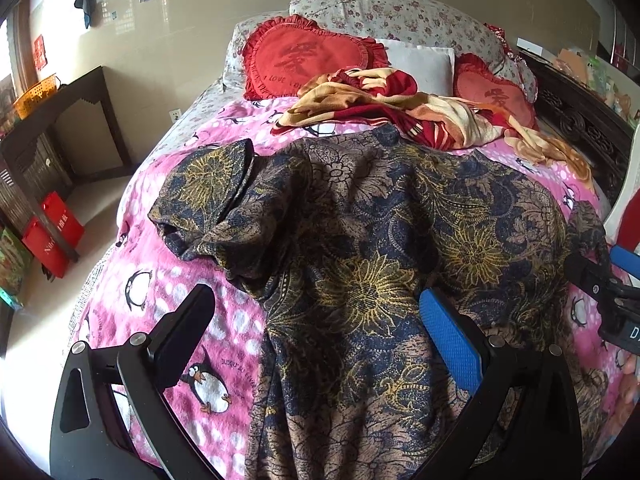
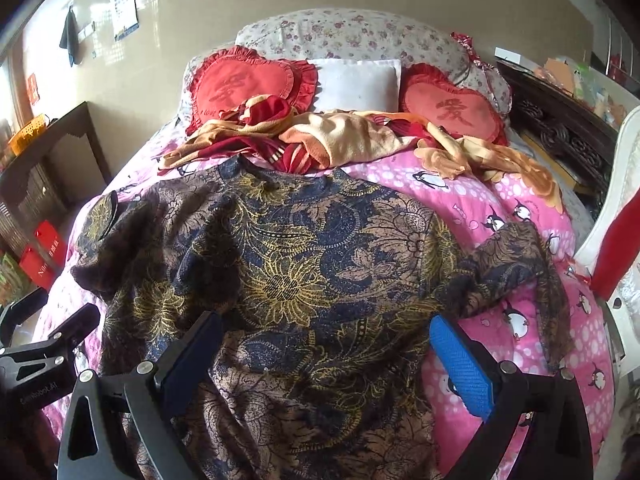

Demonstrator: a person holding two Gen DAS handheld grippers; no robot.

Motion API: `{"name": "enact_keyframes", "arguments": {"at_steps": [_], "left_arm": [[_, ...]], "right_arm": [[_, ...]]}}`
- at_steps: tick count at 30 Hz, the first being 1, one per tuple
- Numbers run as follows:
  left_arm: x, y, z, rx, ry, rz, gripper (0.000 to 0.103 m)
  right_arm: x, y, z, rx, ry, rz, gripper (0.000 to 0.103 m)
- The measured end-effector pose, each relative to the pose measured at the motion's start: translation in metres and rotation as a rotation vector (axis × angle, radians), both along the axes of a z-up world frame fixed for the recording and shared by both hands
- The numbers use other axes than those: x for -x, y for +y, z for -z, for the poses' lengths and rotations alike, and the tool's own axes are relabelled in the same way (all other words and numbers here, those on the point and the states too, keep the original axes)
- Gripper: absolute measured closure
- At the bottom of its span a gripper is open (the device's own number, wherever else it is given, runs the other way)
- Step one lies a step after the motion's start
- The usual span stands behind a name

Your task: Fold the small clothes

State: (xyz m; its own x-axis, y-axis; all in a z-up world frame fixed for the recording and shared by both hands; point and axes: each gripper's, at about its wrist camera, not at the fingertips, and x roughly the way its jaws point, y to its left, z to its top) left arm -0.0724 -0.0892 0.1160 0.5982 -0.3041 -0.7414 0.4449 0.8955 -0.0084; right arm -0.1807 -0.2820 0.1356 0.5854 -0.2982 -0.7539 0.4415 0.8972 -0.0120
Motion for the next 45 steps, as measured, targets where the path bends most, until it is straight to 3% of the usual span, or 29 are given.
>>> {"name": "enact_keyframes", "arguments": {"at_steps": [45], "left_arm": [[-0.02,0.003,0.014,-0.015,0.02,-0.058,0.0]], "right_arm": [[-0.028,0.011,0.019,-0.065,0.03,-0.048,0.0]]}}
